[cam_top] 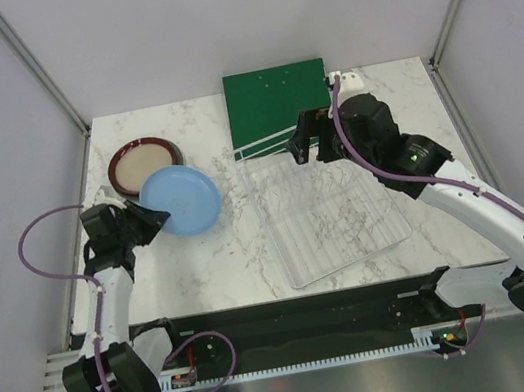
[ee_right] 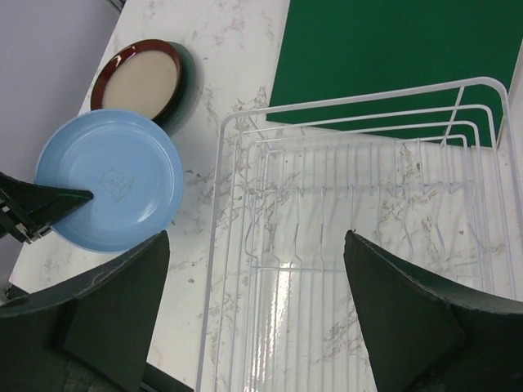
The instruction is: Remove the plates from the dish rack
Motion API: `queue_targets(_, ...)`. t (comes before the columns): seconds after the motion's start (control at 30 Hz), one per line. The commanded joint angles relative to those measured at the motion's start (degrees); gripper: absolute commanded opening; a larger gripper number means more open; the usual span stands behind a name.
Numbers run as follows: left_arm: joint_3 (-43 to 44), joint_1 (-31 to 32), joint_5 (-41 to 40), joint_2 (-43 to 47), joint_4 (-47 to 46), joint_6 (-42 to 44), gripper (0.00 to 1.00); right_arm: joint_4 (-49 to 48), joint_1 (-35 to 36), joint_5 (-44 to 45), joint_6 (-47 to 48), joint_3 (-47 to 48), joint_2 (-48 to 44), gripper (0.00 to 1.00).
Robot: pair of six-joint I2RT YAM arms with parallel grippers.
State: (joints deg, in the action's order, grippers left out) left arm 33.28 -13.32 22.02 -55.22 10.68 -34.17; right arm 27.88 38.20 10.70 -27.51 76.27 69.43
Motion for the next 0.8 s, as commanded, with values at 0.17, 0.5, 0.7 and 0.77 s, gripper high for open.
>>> queue_targets(0.17,-8.0,-0.7,4.3,-8.9,-9.0,-0.3,0.02,-0.3,-0.7,0.6,1.1,-2.5,-1.8,0.93)
queue_targets(0.5,-7.2,-1.7,6.6,-17.4,-18.3,-3.2,0.02,0.0,-2.1,0.5,2.0,-5.2,-2.9,0.93)
queue_targets(0.7,-5.0,-1.9,12.8,-18.3,-24.8,-8.2,0.02,-0.1,-3.0,-0.2,2.2,-5.9,-1.3,0.93)
queue_targets(0.77,-1.1,-2.1,13.8,-19.9,-25.0,-9.1,0.02,-0.1,-3.1,-0.4,2.3,-6.0,-0.6,0.93)
